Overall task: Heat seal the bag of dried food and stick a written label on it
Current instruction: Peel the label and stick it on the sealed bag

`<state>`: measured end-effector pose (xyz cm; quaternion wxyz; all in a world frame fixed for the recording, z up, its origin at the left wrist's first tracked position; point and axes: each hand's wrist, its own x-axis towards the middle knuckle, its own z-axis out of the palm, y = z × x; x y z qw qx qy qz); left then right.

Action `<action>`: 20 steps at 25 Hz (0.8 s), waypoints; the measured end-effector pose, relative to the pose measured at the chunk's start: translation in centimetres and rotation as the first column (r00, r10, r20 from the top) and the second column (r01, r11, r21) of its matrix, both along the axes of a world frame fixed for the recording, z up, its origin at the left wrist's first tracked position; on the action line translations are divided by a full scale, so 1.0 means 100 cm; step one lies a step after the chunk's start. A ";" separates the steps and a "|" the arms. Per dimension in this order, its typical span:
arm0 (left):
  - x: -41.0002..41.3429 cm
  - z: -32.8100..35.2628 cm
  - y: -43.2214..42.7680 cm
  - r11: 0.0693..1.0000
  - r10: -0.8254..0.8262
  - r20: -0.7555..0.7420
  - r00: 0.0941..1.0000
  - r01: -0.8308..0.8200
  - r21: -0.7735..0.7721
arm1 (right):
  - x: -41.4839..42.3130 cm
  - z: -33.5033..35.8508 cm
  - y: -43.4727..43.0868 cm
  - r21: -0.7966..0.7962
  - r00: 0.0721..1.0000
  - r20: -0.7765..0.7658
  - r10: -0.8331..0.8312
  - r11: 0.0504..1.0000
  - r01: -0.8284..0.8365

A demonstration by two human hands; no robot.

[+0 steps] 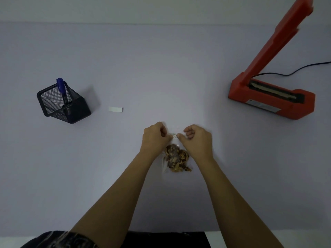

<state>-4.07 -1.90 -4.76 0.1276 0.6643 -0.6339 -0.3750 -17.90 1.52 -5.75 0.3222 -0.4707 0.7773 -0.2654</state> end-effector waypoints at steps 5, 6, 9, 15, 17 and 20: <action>0.000 0.000 -0.005 0.999 -0.012 0.024 1.000 0.011 0.046 | 0.000 0.002 0.001 -0.004 1.000 -0.005 0.019 1.000 -0.019; 0.001 0.001 -0.006 0.998 -0.008 0.011 1.000 0.007 0.058 | 0.001 0.002 0.001 -0.004 1.000 -0.010 0.018 1.000 -0.018; 0.001 0.002 -0.006 0.998 0.018 0.018 1.000 -0.019 0.064 | 0.002 0.001 0.001 -0.013 1.000 -0.011 -0.001 1.000 0.000; -0.003 -0.001 -0.008 0.990 0.108 0.032 0.994 -0.111 0.088 | 0.004 0.001 -0.001 -0.013 0.999 -0.015 -0.030 0.999 0.030; -0.004 0.001 -0.009 0.989 0.108 0.035 0.994 -0.110 0.097 | 0.004 0.002 -0.003 0.000 0.999 -0.016 -0.032 0.999 0.032; 0.001 0.007 -0.004 0.984 0.162 -0.071 0.984 -0.156 0.089 | 0.002 0.010 0.000 0.016 0.992 0.109 -0.056 0.998 0.055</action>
